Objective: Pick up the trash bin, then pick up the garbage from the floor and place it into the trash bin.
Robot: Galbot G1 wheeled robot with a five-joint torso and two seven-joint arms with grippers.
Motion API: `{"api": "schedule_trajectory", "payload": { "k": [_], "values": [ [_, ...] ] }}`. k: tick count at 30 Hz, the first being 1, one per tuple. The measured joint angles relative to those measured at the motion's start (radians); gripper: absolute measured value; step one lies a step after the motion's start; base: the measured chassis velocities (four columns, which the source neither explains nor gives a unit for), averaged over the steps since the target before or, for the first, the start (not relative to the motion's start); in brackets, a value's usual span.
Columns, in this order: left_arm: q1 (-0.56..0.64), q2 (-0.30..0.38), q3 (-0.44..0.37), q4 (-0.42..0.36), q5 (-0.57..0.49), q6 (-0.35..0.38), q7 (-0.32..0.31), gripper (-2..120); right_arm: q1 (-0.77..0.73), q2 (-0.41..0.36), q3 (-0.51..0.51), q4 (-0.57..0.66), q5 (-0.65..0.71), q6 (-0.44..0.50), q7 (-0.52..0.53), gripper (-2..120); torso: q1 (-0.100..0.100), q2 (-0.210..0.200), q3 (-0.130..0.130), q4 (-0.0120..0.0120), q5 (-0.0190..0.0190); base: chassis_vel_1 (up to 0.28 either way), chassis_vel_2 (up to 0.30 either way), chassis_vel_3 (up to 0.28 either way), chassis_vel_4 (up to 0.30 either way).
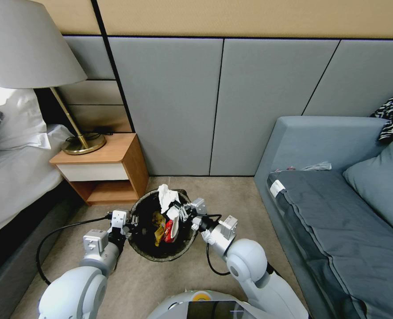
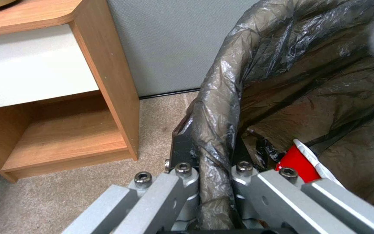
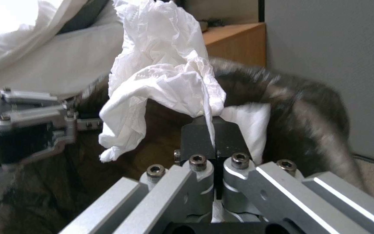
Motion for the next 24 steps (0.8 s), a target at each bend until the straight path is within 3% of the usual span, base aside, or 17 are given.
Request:
{"api": "schedule_trajectory", "payload": {
  "k": [2,15,16,19,24],
  "values": [
    [0.0,-0.001,0.0,0.0,-0.001,0.0,0.0,1,-0.001,0.003,-0.01,-0.016,-0.008,-0.001,0.0,13,0.0,0.0,0.0,0.0,0.0,0.0,0.0,0.0,0.0],
    [-0.008,0.003,0.0,-0.001,-0.01,0.001,0.0,1,-0.003,0.017,-0.02,-0.053,-0.03,0.0,0.014,54,0.0,0.0,0.0,0.0,0.0,0.0,0.0,0.0,0.0],
    [-0.009,0.004,0.0,-0.001,-0.011,0.001,0.0,1,-0.004,0.018,-0.021,-0.053,-0.031,0.0,0.017,63,0.0,0.0,0.0,0.0,0.0,0.0,0.0,0.0,0.0],
    [-0.01,0.004,0.0,-0.001,-0.012,0.001,0.0,1,-0.004,0.018,-0.022,-0.053,-0.032,0.0,0.019,70,0.0,0.0,0.0,0.0,0.0,0.0,0.0,0.0,0.0],
    [-0.011,0.005,0.0,-0.001,-0.013,0.002,0.0,1,-0.002,0.019,-0.025,-0.053,-0.033,0.0,0.023,92,0.0,0.0,0.0,0.0,0.0,0.0,0.0,0.0,0.0]
  ]
}}
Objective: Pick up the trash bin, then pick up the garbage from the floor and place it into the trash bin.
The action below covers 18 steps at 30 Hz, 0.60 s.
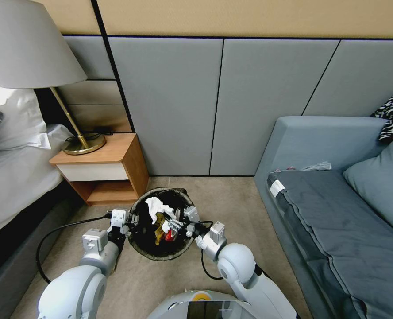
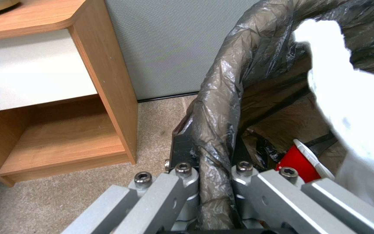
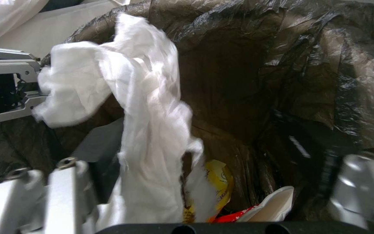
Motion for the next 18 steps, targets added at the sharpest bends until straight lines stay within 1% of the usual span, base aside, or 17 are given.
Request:
{"api": "schedule_trajectory", "payload": {
  "k": [2,18],
  "values": [
    [0.0,0.0,0.0,0.0,0.0,0.001,0.0,1,0.001,-0.001,0.0,0.0,0.0,0.0,0.002,99,0.0,0.0,0.0,0.0,0.0,0.0,0.0,0.0,0.0],
    [0.0,-0.002,0.002,0.0,-0.001,0.003,0.0,1,0.003,-0.007,0.004,0.008,0.002,-0.001,0.011,100,0.0,0.0,0.0,0.0,0.0,0.0,0.0,0.0,0.0]
  ]
}}
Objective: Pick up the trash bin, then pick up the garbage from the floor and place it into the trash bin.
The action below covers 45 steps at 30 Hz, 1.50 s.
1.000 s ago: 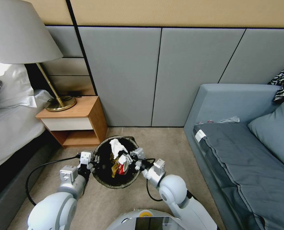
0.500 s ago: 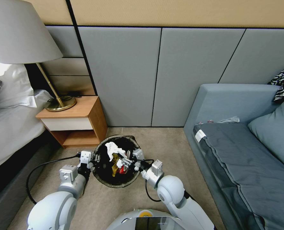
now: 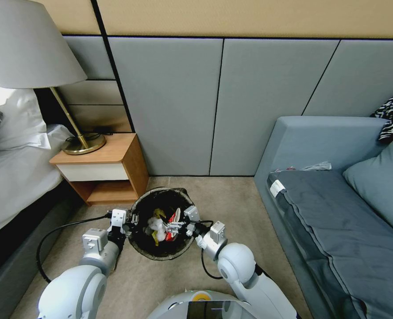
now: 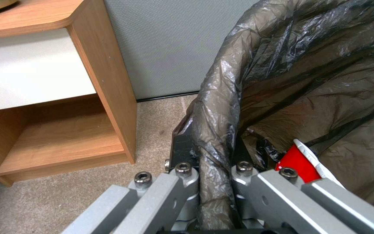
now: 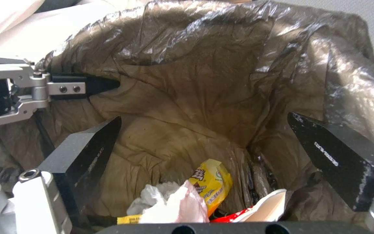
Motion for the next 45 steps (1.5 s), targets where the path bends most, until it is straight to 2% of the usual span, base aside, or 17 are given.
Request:
{"api": "schedule_trajectory", "payload": {
  "k": [12,22,25,30,32,45],
  "values": [
    [0.004,-0.002,-0.001,0.0,0.001,0.001,0.0,1,-0.003,-0.002,0.01,0.03,0.005,-0.002,0.008,100,0.0,0.0,0.0,0.0,0.0,0.0,0.0,0.0,0.0],
    [0.009,-0.006,-0.01,0.0,0.0,0.0,-0.001,1,-0.043,-0.013,0.088,0.111,-0.011,0.047,0.036,100,0.0,0.0,0.0,0.0002,0.0002,0.0,0.0,0.0,0.0],
    [0.011,-0.006,-0.018,0.0,-0.005,-0.002,-0.001,1,-0.095,-0.024,0.157,0.146,-0.064,0.129,0.086,100,0.0,0.0,0.0,-0.0001,0.0003,0.0,0.0,0.0,0.0],
    [0.01,-0.005,-0.023,0.0,-0.009,-0.004,0.0,1,-0.153,-0.021,0.226,0.179,-0.076,0.177,0.122,100,0.0,0.0,0.0,0.0,0.0003,0.0,0.0,0.0,0.0],
    [0.01,-0.003,-0.024,0.0,-0.01,-0.005,0.002,1,-0.195,-0.01,0.293,0.204,-0.083,0.213,0.136,100,0.0,0.0,0.0,-0.0002,0.0002,0.0,0.0,0.0,0.0],
    [0.011,0.003,-0.036,0.0,-0.015,0.008,0.02,1,-0.302,0.009,0.458,0.209,-0.08,0.299,0.202,100,0.0,0.0,0.0,0.0,0.0,0.0,0.0,0.0,0.0]
  ]
}}
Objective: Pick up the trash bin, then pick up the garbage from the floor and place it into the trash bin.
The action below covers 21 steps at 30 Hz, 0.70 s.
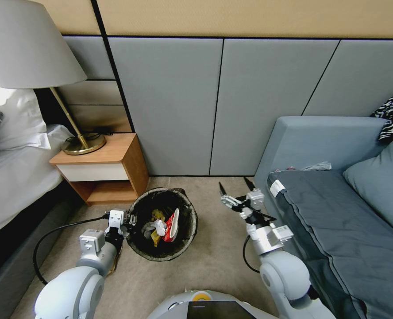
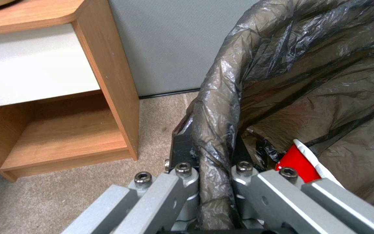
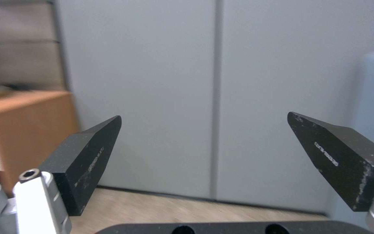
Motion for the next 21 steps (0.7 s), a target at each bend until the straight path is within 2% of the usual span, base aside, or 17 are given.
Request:
{"api": "schedule_trajectory", "payload": {
  "k": [13,21],
  "values": [
    [-0.001,-0.004,-0.005,0.0,0.001,0.009,0.002,1,-0.075,0.006,0.056,-0.055,-0.017,0.095,0.011,100,0.0,0.0,0.0,0.0,0.0,0.0,0.0,0.0,0.0],
    [0.003,-0.007,-0.007,0.0,0.003,0.011,0.001,1,-0.137,0.018,0.081,-0.074,-0.027,0.165,0.014,100,0.0,0.0,0.0,0.0,0.0,0.061,0.045,0.047,0.049]
  ]
}}
